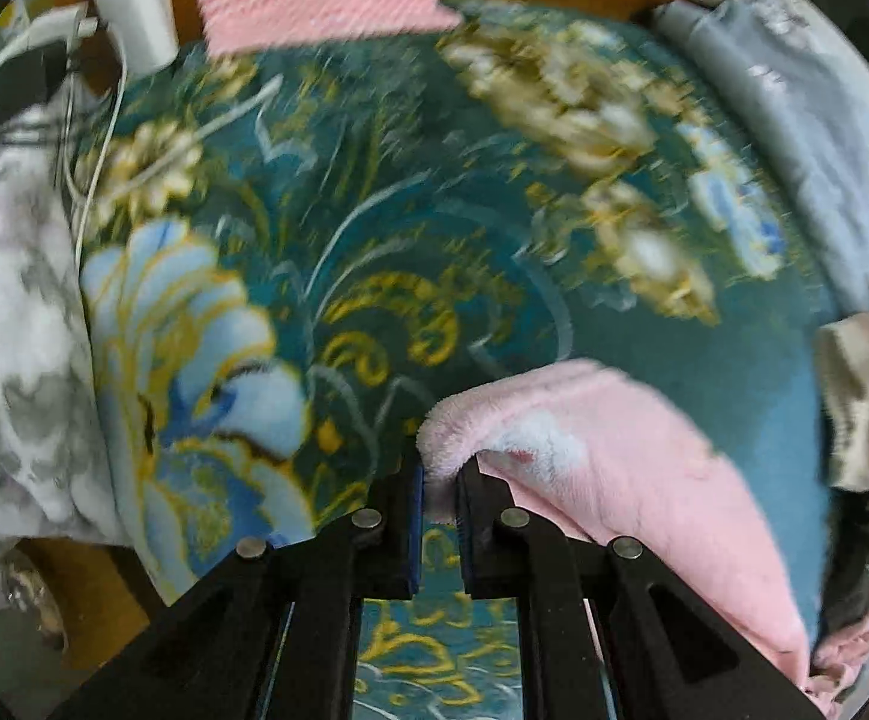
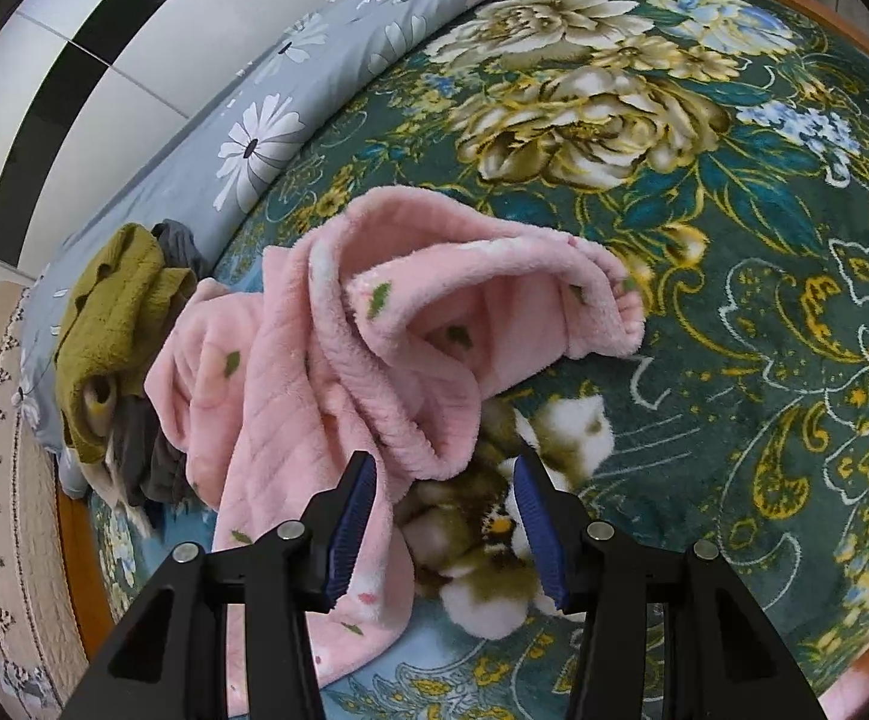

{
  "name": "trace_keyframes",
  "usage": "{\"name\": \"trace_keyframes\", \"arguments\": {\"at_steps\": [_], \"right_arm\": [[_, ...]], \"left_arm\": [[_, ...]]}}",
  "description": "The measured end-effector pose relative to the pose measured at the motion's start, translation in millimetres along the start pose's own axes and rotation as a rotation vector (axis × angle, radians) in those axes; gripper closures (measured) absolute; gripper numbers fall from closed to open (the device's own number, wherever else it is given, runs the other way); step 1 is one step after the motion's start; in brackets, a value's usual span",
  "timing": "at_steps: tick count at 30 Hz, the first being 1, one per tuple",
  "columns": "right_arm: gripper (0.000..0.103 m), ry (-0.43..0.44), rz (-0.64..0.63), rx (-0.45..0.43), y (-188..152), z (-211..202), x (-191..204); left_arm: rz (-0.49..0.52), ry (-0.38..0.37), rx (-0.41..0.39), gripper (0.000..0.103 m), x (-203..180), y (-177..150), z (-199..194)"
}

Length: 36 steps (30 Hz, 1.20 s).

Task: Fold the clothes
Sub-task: 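Lay the sleeve flat on the blanket and open the left tool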

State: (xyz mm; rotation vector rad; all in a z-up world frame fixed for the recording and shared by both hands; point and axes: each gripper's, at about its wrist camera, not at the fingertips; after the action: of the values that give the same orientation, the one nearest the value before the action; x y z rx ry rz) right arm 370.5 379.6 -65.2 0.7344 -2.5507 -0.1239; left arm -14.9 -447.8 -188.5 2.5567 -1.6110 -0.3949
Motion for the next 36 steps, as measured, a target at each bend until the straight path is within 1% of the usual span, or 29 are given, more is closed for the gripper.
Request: {"name": "trace_keyframes", "arguments": {"at_steps": [2, 4, 6, 7, 8, 9, 10, 12, 14, 15, 16, 17, 20, 22, 25, 28, 33, 34, 35, 36], "right_arm": [[0.051, 0.002, -0.005, -0.003, 0, -2, -1], [0.051, -0.002, 0.0, -0.012, 0, -3, -3], [0.051, 0.0, 0.015, -0.021, 1, -4, -7], [0.051, 0.009, 0.024, -0.026, 1, -5, -8], [0.051, 0.022, 0.033, -0.031, 1, -5, -11], [0.051, 0.035, 0.041, -0.037, 2, -5, -14], [0.051, 0.048, 0.049, -0.044, 3, -5, -17], [0.051, 0.07, 0.073, -0.057, 4, -5, -26], [0.051, 0.093, 0.115, -0.069, 7, -4, -41], [0.049, 0.111, 0.154, -0.072, 8, -1, -51], [0.049, 0.13, 0.195, -0.075, 9, 2, -61], [0.048, 0.168, 0.238, -0.076, 9, 4, -68], [0.046, 0.296, 0.366, -0.081, 12, 12, -88], [0.043, 0.352, 0.345, -0.087, 19, 15, -79], [0.042, 0.389, 0.266, -0.079, 35, 20, -53], [0.039, 0.358, 0.153, -0.072, 50, 28, -19], [0.039, 0.256, 0.064, -0.032, 58, 52, 14], [0.04, 0.238, 0.06, -0.029, 59, 57, 17], [0.048, 0.221, 0.059, -0.024, 60, 60, 20], [0.07, 0.222, 0.079, -0.008, 60, 64, 17]], "left_arm": [[-0.008, -0.024, 0.007, 0.094, -2, 0, 1], [-0.011, -0.058, 0.009, 0.092, -5, -1, -6], [0.003, -0.073, 0.006, 0.09, -10, -2, -16], [0.013, -0.079, -0.001, 0.082, -12, -3, -23], [0.025, -0.085, -0.007, 0.071, -15, -4, -30], [0.039, -0.081, -0.02, 0.066, -18, -4, -38], [0.057, -0.076, -0.03, 0.063, -22, -6, -47], [0.065, -0.066, -0.049, 0.063, -29, -10, -63], [0.048, -0.092, -0.067, 0.061, -38, -19, -81], [0.037, -0.124, -0.072, 0.059, -41, -26, -88], [0.033, -0.166, -0.074, 0.054, -47, -38, -96], [0.041, -0.197, -0.069, 0.051, -53, -47, -100], [0.059, -0.249, -0.054, 0.051, -71, -69, -104], [0.06, -0.275, -0.053, 0.051, -81, -82, -107], [0.048, -0.303, -0.04, 0.051, -96, -98, -108], [0.035, -0.331, -0.019, 0.051, -112, -113, -108], [0.021, -0.368, -0.002, 0.051, -133, -139, -113], [0.019, -0.371, -0.002, 0.051, -135, -143, -114], [0.015, -0.373, 0.0, 0.051, -137, -147, -115], [0.011, -0.379, 0.003, 0.051, -140, -151, -115]]}}
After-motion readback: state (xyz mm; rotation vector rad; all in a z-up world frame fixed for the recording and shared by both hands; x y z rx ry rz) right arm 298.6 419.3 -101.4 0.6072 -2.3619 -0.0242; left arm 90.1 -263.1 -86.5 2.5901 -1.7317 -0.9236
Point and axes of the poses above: each gripper's, at about its wrist camera, not at the fingertips, and z roughly the way its jaws point, x to its left, y to its top, and after that the axes turned 2 degrees about x, right-handed
